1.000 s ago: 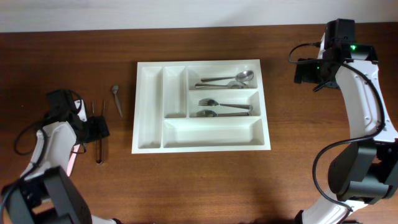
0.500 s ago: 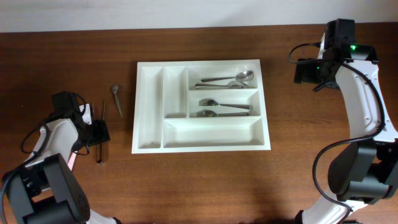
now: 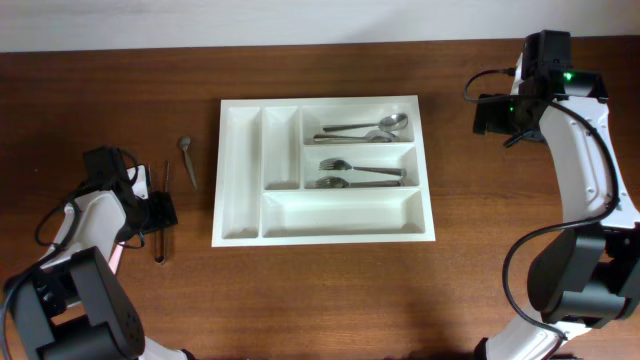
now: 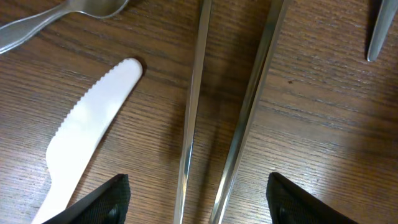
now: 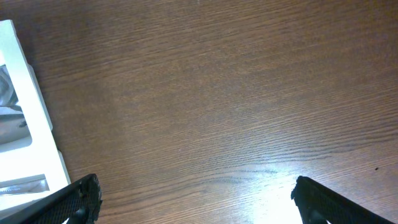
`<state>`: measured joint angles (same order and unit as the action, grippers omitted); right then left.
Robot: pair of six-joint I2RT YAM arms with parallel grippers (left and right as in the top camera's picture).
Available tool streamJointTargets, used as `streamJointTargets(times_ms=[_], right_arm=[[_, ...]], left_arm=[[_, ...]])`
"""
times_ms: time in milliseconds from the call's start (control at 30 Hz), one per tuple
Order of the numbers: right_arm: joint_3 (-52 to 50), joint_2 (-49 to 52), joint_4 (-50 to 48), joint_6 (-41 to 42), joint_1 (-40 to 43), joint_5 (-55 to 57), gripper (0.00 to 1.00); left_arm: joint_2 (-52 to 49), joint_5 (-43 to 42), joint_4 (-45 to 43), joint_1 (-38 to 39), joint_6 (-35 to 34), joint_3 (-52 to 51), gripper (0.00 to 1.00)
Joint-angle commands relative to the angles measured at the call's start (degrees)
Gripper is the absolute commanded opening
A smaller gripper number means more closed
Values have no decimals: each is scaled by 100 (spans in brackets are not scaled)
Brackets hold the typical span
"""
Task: Pack container
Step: 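Lower the left gripper and grasp the metal tongs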
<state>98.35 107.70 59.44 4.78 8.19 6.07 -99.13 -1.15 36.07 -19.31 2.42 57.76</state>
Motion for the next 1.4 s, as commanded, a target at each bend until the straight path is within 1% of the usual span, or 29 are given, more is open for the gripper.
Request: streamJointTargets(times_ms=[0, 133, 567, 600, 633, 667, 767, 800, 833, 1000, 1067, 1133, 1233, 1367], right_arm=[[57, -190, -7, 63, 9, -31, 99], [57, -190, -7, 63, 9, -31, 99], [57, -190, -7, 63, 9, -31, 99], [57, -190, -7, 63, 9, -31, 99], [57, -190, -7, 63, 9, -31, 99], [57, -190, -7, 63, 9, -31, 99], [57, -190, -7, 63, 9, -31, 99], [57, -192, -7, 63, 9, -31, 99], [57, -190, -7, 66, 9, -31, 99], [57, -190, -7, 66, 9, -31, 99], [57, -190, -7, 63, 9, -31, 99], [57, -190, -7, 63, 9, -31, 98], [57, -190, -7, 63, 9, -31, 99], [57, -190, -7, 63, 9, -31, 99]], left_arm=[[-28, -105, -33, 17, 68, 37, 72], [-72, -103, -122, 17, 70, 35, 73], [-695, -103, -293, 17, 68, 35, 73], [-704, -103, -293, 17, 68, 35, 71], [-704, -103, -295, 17, 68, 35, 67], [-704, -103, -308, 17, 68, 35, 57], [-704, -105, -326, 17, 66, 35, 33], [-704, -105, -337, 17, 63, 35, 29], [-704, -105, -352, 17, 63, 35, 27], [-704, -247, -398, 17, 20, 35, 25], [-704, -415, -433, 17, 20, 37, 21], [-704, -496, -483, 20, 20, 37, 13], [-704, -514, -562, 20, 20, 37, 4], [-704, -516, -625, 20, 20, 83, 2]])
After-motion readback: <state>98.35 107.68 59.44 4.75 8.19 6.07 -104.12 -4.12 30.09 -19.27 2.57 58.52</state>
